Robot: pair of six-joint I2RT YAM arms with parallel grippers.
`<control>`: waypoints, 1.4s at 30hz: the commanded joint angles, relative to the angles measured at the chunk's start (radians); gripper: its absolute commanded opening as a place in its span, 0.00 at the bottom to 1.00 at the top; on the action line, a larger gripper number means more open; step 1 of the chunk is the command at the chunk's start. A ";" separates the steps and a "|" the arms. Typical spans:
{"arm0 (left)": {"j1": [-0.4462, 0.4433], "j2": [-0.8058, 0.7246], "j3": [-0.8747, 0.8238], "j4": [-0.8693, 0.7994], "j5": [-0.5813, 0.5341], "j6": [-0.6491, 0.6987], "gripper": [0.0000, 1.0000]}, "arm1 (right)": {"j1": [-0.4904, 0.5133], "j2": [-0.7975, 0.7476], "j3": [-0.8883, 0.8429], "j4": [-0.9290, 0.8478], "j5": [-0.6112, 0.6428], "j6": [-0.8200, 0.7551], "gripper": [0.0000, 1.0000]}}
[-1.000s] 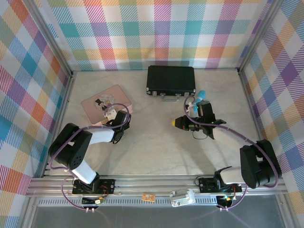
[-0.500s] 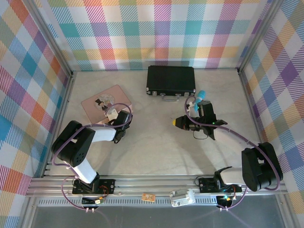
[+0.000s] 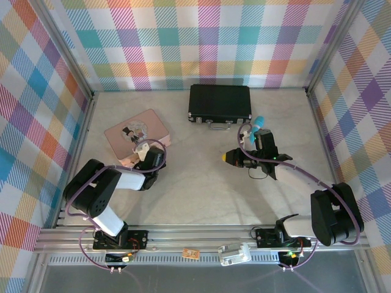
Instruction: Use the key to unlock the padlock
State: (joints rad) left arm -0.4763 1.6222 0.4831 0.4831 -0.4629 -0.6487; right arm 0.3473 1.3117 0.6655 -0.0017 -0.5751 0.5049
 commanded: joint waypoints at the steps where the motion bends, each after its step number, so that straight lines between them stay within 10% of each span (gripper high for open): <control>1: -0.001 0.031 -0.051 0.046 0.221 0.025 0.49 | 0.005 -0.015 -0.002 -0.007 -0.008 -0.002 0.00; 17: 0.030 0.043 -0.035 0.042 0.271 0.064 0.00 | 0.005 0.017 0.051 -0.004 -0.028 0.019 0.00; 42: 0.080 -0.106 0.089 -0.024 0.592 -0.264 0.00 | 0.081 0.125 0.014 0.140 -0.050 0.117 0.00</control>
State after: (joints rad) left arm -0.4023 1.5627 0.5377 0.4152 0.0532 -0.8127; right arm 0.3958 1.4044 0.6956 0.0597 -0.5884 0.5800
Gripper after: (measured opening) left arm 0.144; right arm 0.056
